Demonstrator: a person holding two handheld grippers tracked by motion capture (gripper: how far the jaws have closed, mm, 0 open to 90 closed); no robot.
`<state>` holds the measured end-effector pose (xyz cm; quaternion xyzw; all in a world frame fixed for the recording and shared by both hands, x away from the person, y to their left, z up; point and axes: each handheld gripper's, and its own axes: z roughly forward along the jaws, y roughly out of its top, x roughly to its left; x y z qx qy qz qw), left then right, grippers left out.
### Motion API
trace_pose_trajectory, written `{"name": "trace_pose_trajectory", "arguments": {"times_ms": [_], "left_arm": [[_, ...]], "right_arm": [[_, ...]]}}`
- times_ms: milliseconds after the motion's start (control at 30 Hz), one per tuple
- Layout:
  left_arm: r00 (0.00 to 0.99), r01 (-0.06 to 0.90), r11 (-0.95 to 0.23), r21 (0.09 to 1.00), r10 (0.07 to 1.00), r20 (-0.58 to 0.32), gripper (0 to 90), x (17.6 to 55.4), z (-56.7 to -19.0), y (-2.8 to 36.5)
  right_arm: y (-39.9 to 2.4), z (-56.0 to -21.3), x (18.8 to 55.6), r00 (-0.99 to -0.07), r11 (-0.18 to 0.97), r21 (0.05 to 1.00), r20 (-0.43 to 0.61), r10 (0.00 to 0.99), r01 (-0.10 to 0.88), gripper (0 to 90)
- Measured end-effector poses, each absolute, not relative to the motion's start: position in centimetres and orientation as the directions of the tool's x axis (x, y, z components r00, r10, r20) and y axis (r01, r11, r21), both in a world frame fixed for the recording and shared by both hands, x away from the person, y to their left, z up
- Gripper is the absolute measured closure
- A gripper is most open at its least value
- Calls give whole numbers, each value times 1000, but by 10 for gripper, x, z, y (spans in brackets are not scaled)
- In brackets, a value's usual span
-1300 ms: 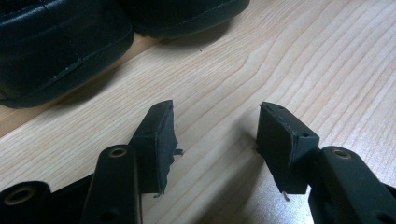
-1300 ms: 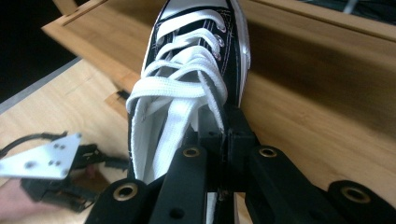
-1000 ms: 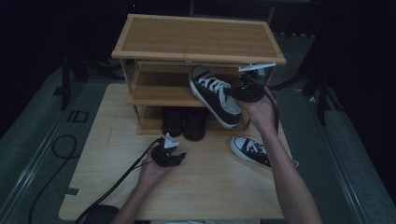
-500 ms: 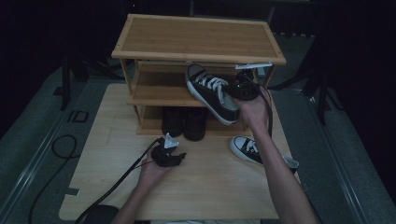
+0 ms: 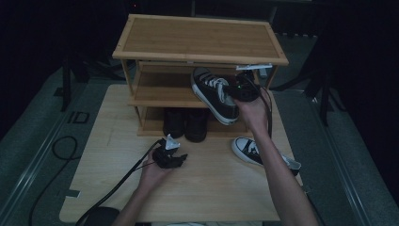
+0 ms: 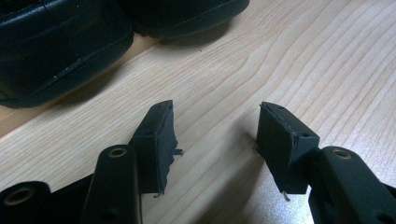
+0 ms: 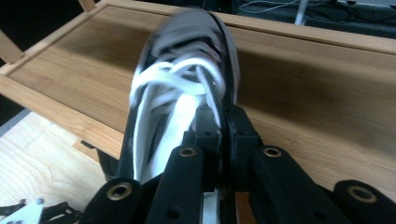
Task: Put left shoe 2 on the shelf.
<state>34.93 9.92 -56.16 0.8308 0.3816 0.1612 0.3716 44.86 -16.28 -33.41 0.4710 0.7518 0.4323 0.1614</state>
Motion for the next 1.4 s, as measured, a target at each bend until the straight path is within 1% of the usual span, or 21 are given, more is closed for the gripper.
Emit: {"name": "trace_pose_trajectory", "arguments": {"times_ms": [33,67,100,167,200,333,400,433,500,567,600,633,733,767,833,867,1033,1067,1333,1400], "left_arm": [[657,514,-432,741,754,-16,470,349,-562,99],[657,514,-432,741,754,-16,470,349,-562,99],[655,516,-427,742,755,-21,470,349,-562,99],[656,516,-427,742,755,-21,470,349,-562,99],[656,516,-428,742,755,-21,470,349,-562,99],[655,516,-427,742,755,-21,470,349,-562,99],[655,516,-427,743,755,-21,470,349,-562,99],[655,516,-427,743,755,-21,470,349,-562,99],[654,517,-426,743,756,-22,470,349,-562,99],[654,517,-428,742,756,-20,470,349,-562,99],[655,516,-431,740,756,-16,470,349,-562,99],[655,516,-431,740,756,-16,470,349,-562,99],[655,516,-430,741,756,-17,470,349,-562,99],[655,516,-431,740,756,-17,470,349,-562,99],[655,516,-431,740,756,-17,470,349,-562,99],[654,516,-430,741,756,-17,469,349,-562,99],[655,516,-430,741,756,-17,470,349,-562,99],[654,516,-430,741,756,-18,470,349,-562,99],[654,517,-426,743,756,-22,470,349,-562,99],[654,517,-426,743,756,-22,470,349,-562,99]], "right_arm": [[-163,-334,449,-505,178,801,173,846,572,824],[-164,-333,448,-510,163,808,187,840,566,772],[-165,-331,446,-507,145,811,205,837,567,758],[-165,-331,448,-514,157,820,185,837,551,754],[-164,-330,446,-499,144,805,207,841,575,746],[-164,-330,445,-498,149,804,200,844,575,724],[-163,-331,445,-504,164,803,188,843,573,699],[-163,-331,445,-504,164,803,188,843,573,699],[-163,-331,446,-508,160,802,197,839,576,667],[-162,-331,445,-508,161,802,197,839,575,661],[-161,-330,445,-521,167,812,187,833,559,642],[-160,-329,444,-510,153,799,212,834,582,640],[-159,-330,446,-524,163,812,196,829,561,626],[-158,-329,444,-509,148,797,218,833,585,624],[-159,-329,445,-512,152,804,209,833,574,622],[-158,-328,444,-500,140,796,223,837,589,623],[-158,-328,444,-479,103,792,255,840,601,621],[-158,-328,446,-485,103,803,246,839,587,622],[-160,-327,448,-454,45,794,299,839,607,647],[-160,-327,448,-448,41,795,298,843,606,647]]}}
